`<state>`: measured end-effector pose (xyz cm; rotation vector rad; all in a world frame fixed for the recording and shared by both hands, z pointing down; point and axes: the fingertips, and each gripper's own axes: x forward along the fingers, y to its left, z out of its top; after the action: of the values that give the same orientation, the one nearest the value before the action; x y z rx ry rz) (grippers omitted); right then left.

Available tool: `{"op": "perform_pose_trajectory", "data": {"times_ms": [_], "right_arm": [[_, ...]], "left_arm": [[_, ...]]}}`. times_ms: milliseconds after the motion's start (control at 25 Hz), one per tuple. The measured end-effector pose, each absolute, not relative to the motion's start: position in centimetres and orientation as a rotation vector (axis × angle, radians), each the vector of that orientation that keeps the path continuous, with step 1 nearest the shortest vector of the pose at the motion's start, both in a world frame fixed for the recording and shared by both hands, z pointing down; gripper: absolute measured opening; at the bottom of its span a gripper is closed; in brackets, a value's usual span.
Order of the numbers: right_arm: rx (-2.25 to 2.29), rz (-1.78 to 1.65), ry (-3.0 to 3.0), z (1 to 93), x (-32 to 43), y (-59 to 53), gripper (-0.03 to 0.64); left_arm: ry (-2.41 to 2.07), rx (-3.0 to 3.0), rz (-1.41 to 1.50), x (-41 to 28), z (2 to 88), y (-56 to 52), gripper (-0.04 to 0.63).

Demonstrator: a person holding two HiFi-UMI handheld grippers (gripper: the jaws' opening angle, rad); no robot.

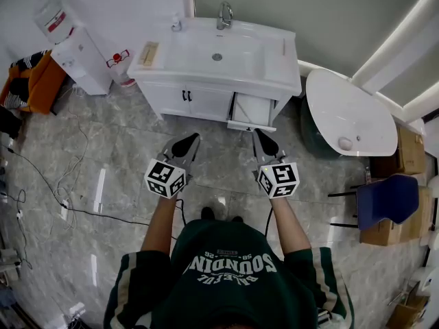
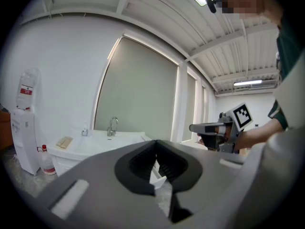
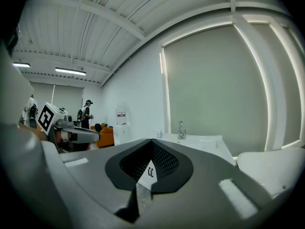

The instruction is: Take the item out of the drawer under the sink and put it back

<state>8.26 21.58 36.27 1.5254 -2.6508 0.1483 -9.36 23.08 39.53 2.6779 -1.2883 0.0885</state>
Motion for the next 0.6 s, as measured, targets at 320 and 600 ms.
{"op": "perform_pose_trajectory", "data": {"times_ms": [320, 600], "right_arm": [[1.594, 0.202, -2.633, 36.9, 7.0, 21.0, 0.002], [1.599, 0.210, -2.608, 37.9, 4.7, 21.1, 0.002]], "left_arm": [[-1.256, 2.695, 0.091, -11.4, 39.9, 22.5, 0.051], [-1.239, 2.695, 0.085, -13.6, 40.4, 22.1, 0.051]]}}
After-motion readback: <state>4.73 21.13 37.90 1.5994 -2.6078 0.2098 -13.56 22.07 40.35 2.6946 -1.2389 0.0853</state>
